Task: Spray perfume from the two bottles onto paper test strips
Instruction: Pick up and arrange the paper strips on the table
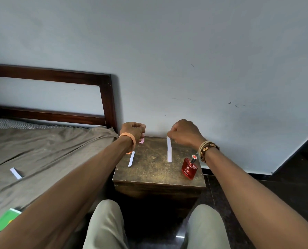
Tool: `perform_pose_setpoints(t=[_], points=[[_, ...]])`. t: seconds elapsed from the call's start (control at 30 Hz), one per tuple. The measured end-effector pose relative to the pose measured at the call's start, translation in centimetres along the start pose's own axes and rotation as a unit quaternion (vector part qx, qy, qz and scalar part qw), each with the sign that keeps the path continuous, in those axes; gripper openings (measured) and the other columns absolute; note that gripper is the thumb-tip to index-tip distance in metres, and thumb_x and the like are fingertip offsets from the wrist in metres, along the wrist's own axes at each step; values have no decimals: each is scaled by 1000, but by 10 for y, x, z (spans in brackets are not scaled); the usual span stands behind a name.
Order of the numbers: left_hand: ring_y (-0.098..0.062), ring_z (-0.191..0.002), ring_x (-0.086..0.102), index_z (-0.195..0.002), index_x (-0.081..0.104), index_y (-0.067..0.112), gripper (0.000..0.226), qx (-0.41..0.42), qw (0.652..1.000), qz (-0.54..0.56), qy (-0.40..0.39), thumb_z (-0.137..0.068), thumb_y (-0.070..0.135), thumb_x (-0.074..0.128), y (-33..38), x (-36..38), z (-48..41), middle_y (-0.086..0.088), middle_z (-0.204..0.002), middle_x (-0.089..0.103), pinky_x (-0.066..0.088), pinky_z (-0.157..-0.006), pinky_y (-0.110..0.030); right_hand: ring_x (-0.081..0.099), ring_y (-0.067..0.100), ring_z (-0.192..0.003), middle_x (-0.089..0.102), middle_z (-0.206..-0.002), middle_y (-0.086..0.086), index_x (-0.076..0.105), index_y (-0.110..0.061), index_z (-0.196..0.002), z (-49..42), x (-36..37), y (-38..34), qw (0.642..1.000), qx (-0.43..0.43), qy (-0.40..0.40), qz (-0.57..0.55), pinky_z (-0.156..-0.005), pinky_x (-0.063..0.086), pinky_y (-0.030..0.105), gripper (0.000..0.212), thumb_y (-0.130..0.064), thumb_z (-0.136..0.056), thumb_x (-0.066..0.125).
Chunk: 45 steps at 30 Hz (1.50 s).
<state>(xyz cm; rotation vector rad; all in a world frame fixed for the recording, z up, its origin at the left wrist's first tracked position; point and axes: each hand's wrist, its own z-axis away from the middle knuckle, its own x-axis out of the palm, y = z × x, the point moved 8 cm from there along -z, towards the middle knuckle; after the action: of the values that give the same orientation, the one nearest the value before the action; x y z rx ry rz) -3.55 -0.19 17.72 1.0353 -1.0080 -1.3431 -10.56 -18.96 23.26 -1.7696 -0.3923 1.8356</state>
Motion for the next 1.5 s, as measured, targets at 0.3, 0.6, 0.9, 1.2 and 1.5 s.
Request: perform_pose_setpoints(t=[0.3, 0.6, 0.9, 1.2, 1.5], points=[[-22, -60, 52, -78, 60, 10, 13, -4, 1000, -2, -3, -90, 5, 62, -4, -1, 0, -14, -82, 62, 47, -40, -17, 46, 16, -51, 55, -58, 3, 68, -3, -85, -2, -10, -4, 968, 45, -24, -245, -55, 41, 29, 14, -16, -86, 67], [-19, -58, 51, -75, 58, 11, 17, 2, 1000, -10, -11, -91, 5, 60, -7, 2, 2, -14, -84, 62, 43, -39, -16, 41, 11, -45, 50, -50, -2, 66, -10, -81, 0, 6, -2, 815, 55, -69, -573, -54, 41, 26, 9, -17, -87, 68], [-17, -53, 47, -75, 58, 10, 20, 1, 1000, -3, -11, -92, 0, 56, -4, 2, 3, -10, -73, 59, 41, -38, -15, 39, 12, -47, 45, -49, -2, 65, -16, -67, 8, 1, -16, 757, 8, -125, -641, -60, 40, 29, 23, -20, -90, 63], [-16, -54, 49, -76, 59, 9, 16, 0, 1000, -3, -9, -91, 3, 59, -6, 1, 3, -14, -83, 62, 43, -40, -16, 36, 12, -49, 44, -50, -3, 64, -17, -67, 7, 13, -1, 774, 64, -100, -622, -59, 40, 28, 23, -22, -90, 62], [-17, -54, 48, -75, 58, 11, 20, 1, 1000, -7, -11, -92, 0, 57, -6, 0, 3, -10, -75, 59, 42, -39, -15, 48, 15, -54, 61, -60, -1, 74, -4, -79, 0, 10, 9, 1000, -13, -8, 24, -55, 39, 26, 19, -21, -82, 67]])
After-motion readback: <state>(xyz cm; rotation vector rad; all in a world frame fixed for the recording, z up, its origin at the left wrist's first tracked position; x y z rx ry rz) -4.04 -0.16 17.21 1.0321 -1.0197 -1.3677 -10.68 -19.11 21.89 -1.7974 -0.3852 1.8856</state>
